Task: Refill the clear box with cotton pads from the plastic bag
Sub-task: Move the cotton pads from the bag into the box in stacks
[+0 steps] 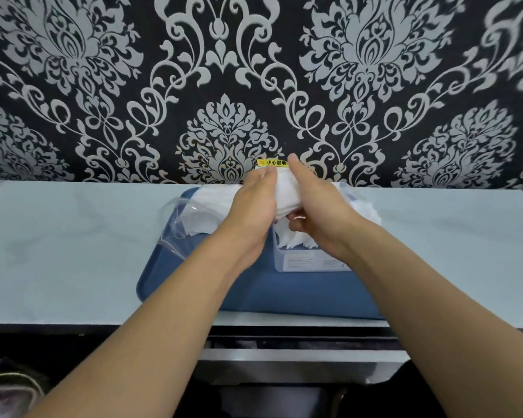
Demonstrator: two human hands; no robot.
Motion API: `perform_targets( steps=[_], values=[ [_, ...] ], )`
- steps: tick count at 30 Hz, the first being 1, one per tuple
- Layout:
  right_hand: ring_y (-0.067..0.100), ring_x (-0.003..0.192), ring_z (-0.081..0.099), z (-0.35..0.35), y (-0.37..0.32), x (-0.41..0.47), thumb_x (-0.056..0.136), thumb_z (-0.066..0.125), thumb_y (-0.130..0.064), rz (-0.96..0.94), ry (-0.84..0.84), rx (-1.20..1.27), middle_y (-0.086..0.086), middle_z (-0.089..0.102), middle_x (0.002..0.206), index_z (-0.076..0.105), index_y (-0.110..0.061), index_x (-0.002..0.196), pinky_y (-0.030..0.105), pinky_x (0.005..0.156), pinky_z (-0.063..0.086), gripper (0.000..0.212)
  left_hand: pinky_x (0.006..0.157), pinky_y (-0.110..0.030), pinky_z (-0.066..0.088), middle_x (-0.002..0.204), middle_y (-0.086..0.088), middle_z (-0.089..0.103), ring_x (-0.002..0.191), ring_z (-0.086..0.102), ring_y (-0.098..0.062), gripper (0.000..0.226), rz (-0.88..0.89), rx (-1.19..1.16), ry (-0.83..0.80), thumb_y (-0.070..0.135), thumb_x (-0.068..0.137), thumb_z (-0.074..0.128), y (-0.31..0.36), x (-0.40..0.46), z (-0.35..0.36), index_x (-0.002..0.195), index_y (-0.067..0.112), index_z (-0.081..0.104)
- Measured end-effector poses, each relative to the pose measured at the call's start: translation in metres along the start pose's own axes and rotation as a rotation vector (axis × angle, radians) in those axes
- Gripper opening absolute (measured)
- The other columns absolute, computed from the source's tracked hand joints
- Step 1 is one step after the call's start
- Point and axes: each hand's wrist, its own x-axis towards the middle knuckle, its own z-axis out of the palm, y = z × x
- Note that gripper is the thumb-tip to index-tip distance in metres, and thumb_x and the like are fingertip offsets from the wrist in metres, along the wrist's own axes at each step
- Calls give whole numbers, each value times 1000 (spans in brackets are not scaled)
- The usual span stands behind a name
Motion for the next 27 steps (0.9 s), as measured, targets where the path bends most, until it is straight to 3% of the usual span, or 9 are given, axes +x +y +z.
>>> perform_targets(
  steps=[2,4,8,11,13,16,18,21,27],
  values=[
    [11,52,44,4,3,1,101,40,-54,7,10,-15,-1,56,65,66,-16,99,24,48,34,46,69,-33,50,114,-11,65,93,64,-24,23,-1,-122,59,21,104,49,1,2,6,126,14,55],
    [12,53,45,2,4,3,104,42,-45,-8,12,3,2,56,70,63,-8,111,24,47,35,43,63,-30,48,114,-11,62,87,62,-22,27,9,-90,72,7,101,49,4,5,8,126,18,50],
    [18,62,63,-14,-6,4,101,57,-20,-107,-33,-39,13,69,86,64,1,113,22,50,52,25,87,-38,54,126,-13,57,105,63,-26,54,0,-47,-33,-13,94,49,9,10,0,134,22,39],
    [27,87,75,-27,-12,8,95,65,-9,-73,-14,14,21,73,105,62,7,115,28,69,63,26,88,-27,56,128,-4,53,112,60,-16,66,120,159,5,-14,88,55,12,10,-11,138,25,37],
    [26,86,76,-31,-17,8,93,66,-8,15,-56,67,18,75,99,63,9,114,29,69,63,27,81,-19,54,118,6,53,103,58,-6,62,220,269,124,-7,85,61,14,8,-17,136,24,42],
    [14,57,70,-28,-21,5,93,64,-16,177,-157,-50,7,73,72,65,-1,109,21,48,58,22,91,-35,56,109,5,58,100,59,-10,47,252,319,192,-2,80,63,13,10,-25,122,19,56],
    [12,44,59,-23,-20,8,94,60,-22,189,-188,-228,4,69,61,63,-7,102,18,35,45,17,89,-38,57,103,4,61,95,61,-11,39,247,400,167,-1,80,64,10,12,-27,113,19,60],
    [13,41,53,-18,-20,13,91,60,-25,134,-118,-435,2,64,60,61,-11,92,18,36,36,14,79,-32,55,101,5,62,90,61,-11,33,269,472,140,1,80,65,5,16,-27,107,21,62],
    [20,46,65,-25,-14,19,90,59,-24,119,-23,-693,0,54,50,54,-11,83,19,36,36,16,67,-22,50,99,7,62,69,55,-10,41,295,695,-17,0,74,75,-8,24,-29,106,21,60]
  ],
)
